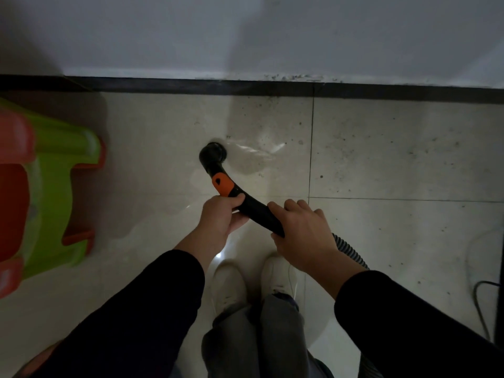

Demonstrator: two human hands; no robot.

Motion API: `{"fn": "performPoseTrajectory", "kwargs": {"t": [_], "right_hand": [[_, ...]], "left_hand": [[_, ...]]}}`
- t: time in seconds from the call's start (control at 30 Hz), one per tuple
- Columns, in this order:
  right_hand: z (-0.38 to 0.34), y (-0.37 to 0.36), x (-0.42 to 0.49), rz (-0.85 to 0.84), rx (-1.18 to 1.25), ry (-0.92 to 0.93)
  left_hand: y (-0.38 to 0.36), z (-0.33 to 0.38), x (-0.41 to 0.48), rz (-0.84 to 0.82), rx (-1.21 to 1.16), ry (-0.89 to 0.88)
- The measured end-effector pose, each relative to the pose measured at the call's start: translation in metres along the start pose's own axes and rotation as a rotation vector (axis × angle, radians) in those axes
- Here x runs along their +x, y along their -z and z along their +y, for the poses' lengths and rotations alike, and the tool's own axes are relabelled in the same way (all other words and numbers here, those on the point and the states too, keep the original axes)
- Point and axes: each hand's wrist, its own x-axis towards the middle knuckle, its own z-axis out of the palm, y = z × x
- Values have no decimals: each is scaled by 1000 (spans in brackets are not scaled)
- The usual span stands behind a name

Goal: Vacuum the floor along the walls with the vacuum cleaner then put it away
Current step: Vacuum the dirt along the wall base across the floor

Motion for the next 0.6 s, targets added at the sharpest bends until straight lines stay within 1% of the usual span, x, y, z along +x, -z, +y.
{"fn": "performPoseTrajectory", "kwargs": {"t": [0.37,0.6], "right_hand": [[12,-3,-20,-38,-15,-43],[9,1,-10,-19,-12,-45]], "left_hand": [[-12,-19,-10,-5,3,35],[-13,-10,-4,7,-19,36]]}}
